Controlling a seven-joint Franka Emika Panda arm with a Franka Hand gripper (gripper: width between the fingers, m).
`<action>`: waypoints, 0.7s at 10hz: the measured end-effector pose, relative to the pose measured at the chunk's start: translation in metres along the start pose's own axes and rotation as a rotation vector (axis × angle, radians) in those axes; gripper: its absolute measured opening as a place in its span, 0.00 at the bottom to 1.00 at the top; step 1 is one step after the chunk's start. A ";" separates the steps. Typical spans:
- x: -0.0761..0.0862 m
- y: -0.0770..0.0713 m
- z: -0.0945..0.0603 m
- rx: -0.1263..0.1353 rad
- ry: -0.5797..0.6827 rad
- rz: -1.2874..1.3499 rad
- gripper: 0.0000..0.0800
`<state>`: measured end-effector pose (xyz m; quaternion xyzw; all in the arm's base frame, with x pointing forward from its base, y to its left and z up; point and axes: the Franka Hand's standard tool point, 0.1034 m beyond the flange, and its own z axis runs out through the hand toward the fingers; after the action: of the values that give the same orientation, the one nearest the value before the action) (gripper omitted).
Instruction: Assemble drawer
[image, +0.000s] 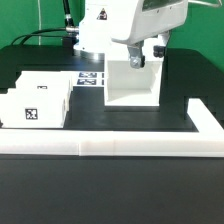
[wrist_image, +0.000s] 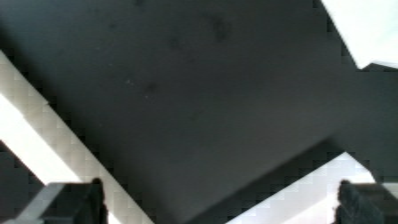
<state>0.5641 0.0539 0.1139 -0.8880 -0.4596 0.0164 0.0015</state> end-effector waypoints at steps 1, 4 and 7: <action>0.000 0.000 0.000 0.000 0.000 0.000 0.81; 0.000 0.000 0.000 0.000 0.000 0.000 0.81; 0.000 0.000 0.000 0.000 0.000 0.000 0.81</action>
Offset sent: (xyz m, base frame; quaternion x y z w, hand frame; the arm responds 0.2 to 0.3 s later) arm 0.0000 0.0000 0.0000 0.0000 0.0000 0.0000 1.0000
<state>0.5637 0.0538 0.1137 -0.8880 -0.4595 0.0166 0.0016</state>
